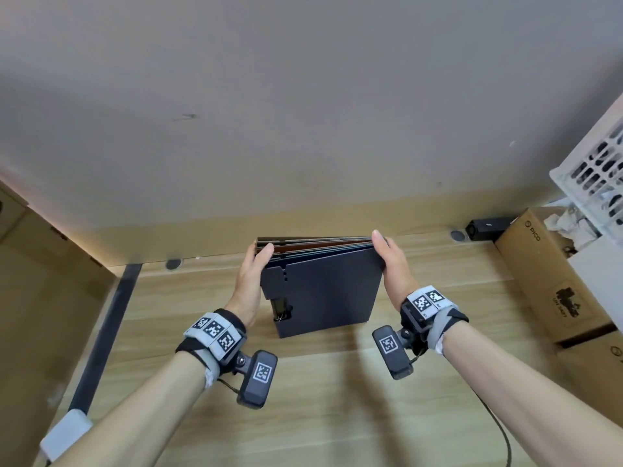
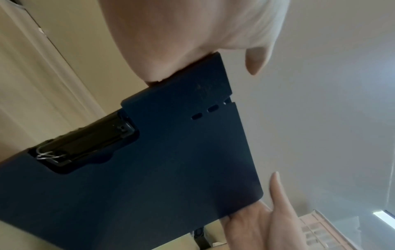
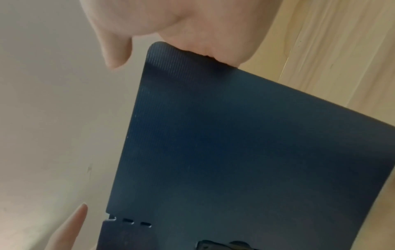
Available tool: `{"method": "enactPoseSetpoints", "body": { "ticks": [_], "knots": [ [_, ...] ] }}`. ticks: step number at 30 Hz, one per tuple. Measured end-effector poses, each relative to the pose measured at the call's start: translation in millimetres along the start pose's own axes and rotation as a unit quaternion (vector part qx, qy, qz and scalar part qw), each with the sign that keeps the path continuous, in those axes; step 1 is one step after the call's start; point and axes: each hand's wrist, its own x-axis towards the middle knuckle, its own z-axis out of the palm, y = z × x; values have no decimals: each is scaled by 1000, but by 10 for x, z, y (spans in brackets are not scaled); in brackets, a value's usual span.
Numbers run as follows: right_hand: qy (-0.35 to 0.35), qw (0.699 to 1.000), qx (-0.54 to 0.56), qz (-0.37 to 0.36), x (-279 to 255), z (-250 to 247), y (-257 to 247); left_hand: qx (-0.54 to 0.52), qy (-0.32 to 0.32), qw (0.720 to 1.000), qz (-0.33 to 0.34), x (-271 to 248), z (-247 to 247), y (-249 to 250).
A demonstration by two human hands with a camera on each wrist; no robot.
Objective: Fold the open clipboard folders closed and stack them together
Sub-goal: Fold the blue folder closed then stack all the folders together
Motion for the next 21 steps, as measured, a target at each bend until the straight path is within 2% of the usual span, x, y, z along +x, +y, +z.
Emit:
{"method": "enactPoseSetpoints", "body": {
  "ticks": [2,8,14,16,18,19,21],
  "knots": [
    [34,999,-18,8,72,28,-10,4,39,999,4,21,80,108],
    [122,982,-34,-142,53,172,-101,43,100,994,-8,116,211,183],
    [122,980,-45,-153,85,198,-61,64,105,991,60,53,218,150],
    [116,979,-60,-157,82,190,-81,109,109,984,93,42,233,179],
    [107,977,-75,-169,58,189,-94,228,116,955,153,36,221,248],
    [108,975,-85,-176,48,185,-88,310,114,923,199,35,216,283],
    [122,972,-99,-176,29,194,-67,474,64,828,293,-3,253,357]
  ]
}}
